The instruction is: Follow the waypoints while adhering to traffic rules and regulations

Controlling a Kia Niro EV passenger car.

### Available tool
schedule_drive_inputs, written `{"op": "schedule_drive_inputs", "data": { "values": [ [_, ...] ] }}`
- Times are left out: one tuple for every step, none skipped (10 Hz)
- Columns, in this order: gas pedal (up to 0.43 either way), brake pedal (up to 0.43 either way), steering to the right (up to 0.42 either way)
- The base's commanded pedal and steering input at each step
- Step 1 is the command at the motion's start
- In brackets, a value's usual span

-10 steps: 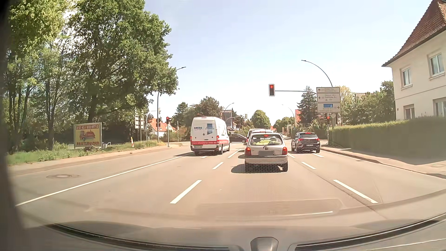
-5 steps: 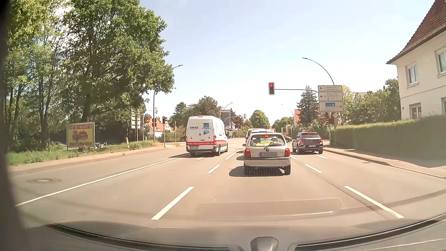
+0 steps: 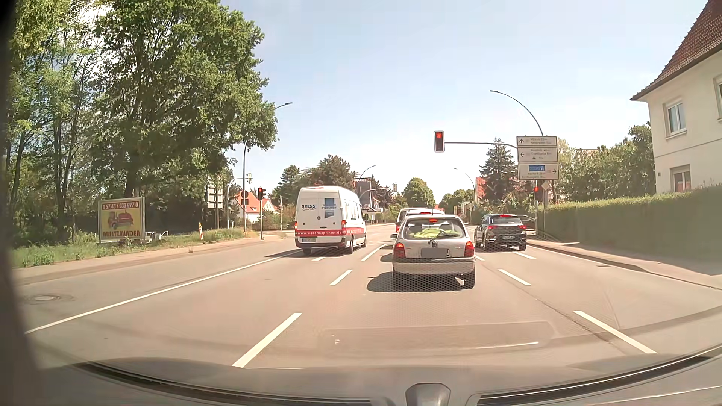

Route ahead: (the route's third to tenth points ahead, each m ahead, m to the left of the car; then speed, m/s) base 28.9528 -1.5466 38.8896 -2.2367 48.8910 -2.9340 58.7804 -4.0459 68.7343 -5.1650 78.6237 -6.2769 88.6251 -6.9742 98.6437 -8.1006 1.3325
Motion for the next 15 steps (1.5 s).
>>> {"op": "schedule_drive_inputs", "data": {
  "values": [
    [0.000, 0.006, 0.022],
    [0.000, 0.006, 0.023],
    [0.000, 0.006, 0.023],
    [0.000, 0.006, 0.023],
    [0.000, 0.006, 0.023],
    [0.000, 0.006, 0.023],
    [0.000, 0.012, 0.023],
    [0.000, 0.006, 0.023],
    [0.000, 0.006, 0.023],
    [0.000, 0.006, 0.023],
    [0.000, 0.006, 0.023],
    [0.000, 0.006, 0.022],
    [0.000, 0.006, 0.023],
    [0.000, 0.006, 0.022],
    [0.000, 0.006, 0.022]
  ]
}}
